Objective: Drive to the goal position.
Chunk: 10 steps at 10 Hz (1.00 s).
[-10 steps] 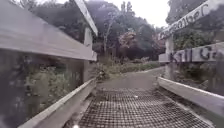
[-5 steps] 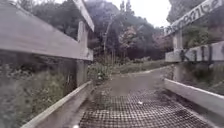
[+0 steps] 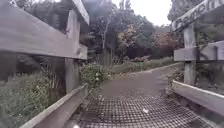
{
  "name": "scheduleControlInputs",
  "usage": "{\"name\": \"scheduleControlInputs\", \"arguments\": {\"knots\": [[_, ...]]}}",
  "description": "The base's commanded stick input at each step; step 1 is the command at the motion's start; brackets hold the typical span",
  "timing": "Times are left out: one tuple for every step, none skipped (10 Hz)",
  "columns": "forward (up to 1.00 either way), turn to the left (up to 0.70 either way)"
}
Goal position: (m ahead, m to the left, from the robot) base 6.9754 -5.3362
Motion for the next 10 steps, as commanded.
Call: {"name": "scheduleControlInputs", "arguments": {"knots": [[0.60, -0.12], [0.60, -0.12], [0.60, -0.12], [0.60, -0.12], [0.60, -0.12], [0.60, -0.12], [0.60, -0.12], [0.60, -0.12], [0.60, -0.12], [0.60, -0.12]]}}
